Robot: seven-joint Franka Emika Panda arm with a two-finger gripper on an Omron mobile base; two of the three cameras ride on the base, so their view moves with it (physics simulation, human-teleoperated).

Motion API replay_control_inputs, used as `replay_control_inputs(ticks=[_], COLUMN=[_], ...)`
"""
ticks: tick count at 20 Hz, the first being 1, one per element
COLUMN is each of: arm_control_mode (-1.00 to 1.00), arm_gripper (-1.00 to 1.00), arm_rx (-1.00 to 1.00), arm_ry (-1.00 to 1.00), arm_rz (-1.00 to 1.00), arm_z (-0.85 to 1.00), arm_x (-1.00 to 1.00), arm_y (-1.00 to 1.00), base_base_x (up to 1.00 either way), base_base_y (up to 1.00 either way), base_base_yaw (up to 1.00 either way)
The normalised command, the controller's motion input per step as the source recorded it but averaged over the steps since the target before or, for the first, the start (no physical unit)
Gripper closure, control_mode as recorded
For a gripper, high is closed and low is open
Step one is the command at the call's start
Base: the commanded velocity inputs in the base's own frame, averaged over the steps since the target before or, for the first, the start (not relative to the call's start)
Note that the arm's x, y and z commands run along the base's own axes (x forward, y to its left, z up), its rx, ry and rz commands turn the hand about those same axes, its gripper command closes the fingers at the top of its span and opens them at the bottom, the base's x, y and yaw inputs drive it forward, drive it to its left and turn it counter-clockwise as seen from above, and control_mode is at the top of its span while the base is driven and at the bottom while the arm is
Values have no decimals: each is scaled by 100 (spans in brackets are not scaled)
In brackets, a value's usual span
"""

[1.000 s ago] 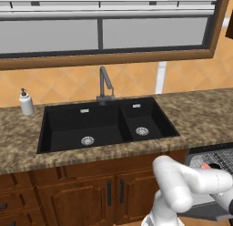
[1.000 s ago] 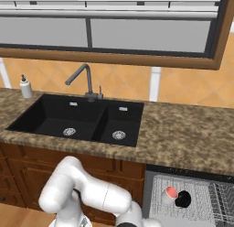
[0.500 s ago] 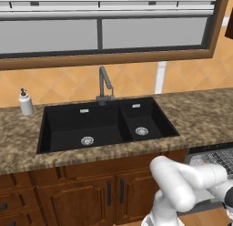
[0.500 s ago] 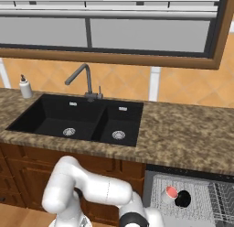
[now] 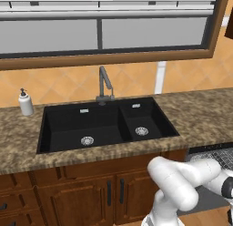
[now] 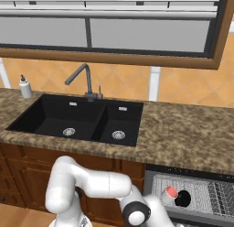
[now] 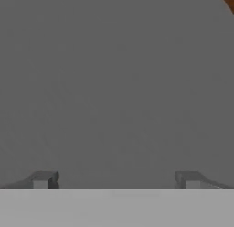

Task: Pick up the cup and bowl from the counter, place them in the dishwasher, and close the dishwasher door.

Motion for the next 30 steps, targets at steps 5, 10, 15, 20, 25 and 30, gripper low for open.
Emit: replay_control_inputs(ticks=[5, 10, 15, 20, 25, 30], arm_control_mode=[-100, -100, -100, -100, -100, -100], arm_gripper=[-100, -100, -100, -100, -100, -100], arm_rx=[0, -5, 0, 0, 0, 0], arm_ry=[-12, 0, -3, 0, 0, 0], arm_rz=[23, 3, 9, 16, 10, 9], arm_z=[-6, -1, -9, -11, -1, 0], arm_x=[40, 27, 73, 92, 35, 29], arm_y=[-40, -7, -32, -35, -26, -20], base_base_x=[0, 0, 0, 0, 0, 0], base_base_y=[0, 0, 0, 0, 0, 0], base_base_yaw=[0, 0, 0, 0, 0, 0])
